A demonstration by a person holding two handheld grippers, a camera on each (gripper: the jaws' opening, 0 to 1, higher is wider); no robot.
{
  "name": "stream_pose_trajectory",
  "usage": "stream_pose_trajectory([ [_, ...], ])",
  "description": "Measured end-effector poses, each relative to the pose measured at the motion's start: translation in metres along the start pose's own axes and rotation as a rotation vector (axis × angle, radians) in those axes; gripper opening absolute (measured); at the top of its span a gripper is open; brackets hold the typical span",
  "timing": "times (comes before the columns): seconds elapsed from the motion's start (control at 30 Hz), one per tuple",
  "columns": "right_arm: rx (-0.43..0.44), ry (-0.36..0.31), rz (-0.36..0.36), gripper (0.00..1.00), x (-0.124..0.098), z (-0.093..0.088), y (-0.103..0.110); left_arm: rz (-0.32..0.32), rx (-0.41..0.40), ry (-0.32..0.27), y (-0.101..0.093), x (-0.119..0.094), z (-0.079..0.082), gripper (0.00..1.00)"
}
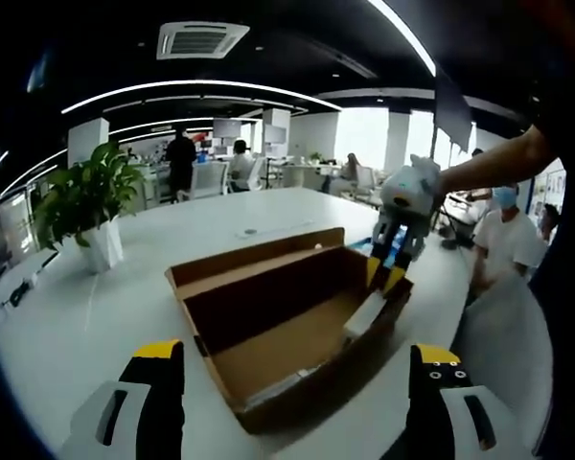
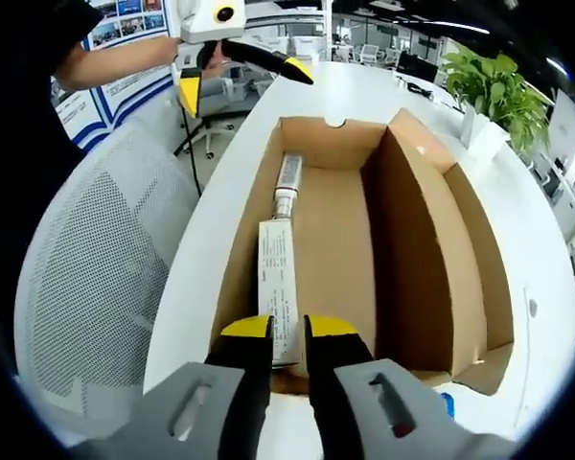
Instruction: Operate the shoe box by opening the lid, removing the specified soft item, and placing it in the target area until the item is outside and the box remains undamaged.
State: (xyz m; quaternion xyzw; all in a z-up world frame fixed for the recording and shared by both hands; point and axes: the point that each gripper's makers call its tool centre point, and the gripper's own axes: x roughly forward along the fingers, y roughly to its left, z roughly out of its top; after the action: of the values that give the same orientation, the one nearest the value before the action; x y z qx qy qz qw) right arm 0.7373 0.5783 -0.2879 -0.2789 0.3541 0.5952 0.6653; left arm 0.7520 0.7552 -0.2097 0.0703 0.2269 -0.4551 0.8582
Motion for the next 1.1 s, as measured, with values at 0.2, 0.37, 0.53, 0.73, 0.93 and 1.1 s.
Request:
stream_pose_trajectory([
  [0.2,-0.004,0.013,0.02,0.19,0.009,0.001,0.003,0.005,0.001,0.002,0.0,-0.001,-0.001,0.99],
  [0.37,0.011,-0.009,0.015,0.23,0.014,0.009,0.0,0.006,-0.005,-0.002,0.0,-0.003,-0.001,0.99],
  [0.53,0.005,-0.01,0.042,0.27,0.015,0.012,0.008,0.011,-0.008,0.001,-0.001,-0.005,-0.003,0.99],
  [0.73,-0.004,0.018,0.042,0.26,0.021,0.006,0.009,0.021,-0.013,0.003,0.001,-0.007,-0.007,0.99],
  [0.93,-0.016,0.032,0.04,0.19,0.034,0.007,0.009,0.024,-0.017,0.008,0.0,-0.008,-0.01,0.99],
  [1.1,-0.032,0.035,0.034,0.17,0.035,0.005,0.006,0.027,-0.022,0.003,0.001,-0.009,-0.011,0.98],
])
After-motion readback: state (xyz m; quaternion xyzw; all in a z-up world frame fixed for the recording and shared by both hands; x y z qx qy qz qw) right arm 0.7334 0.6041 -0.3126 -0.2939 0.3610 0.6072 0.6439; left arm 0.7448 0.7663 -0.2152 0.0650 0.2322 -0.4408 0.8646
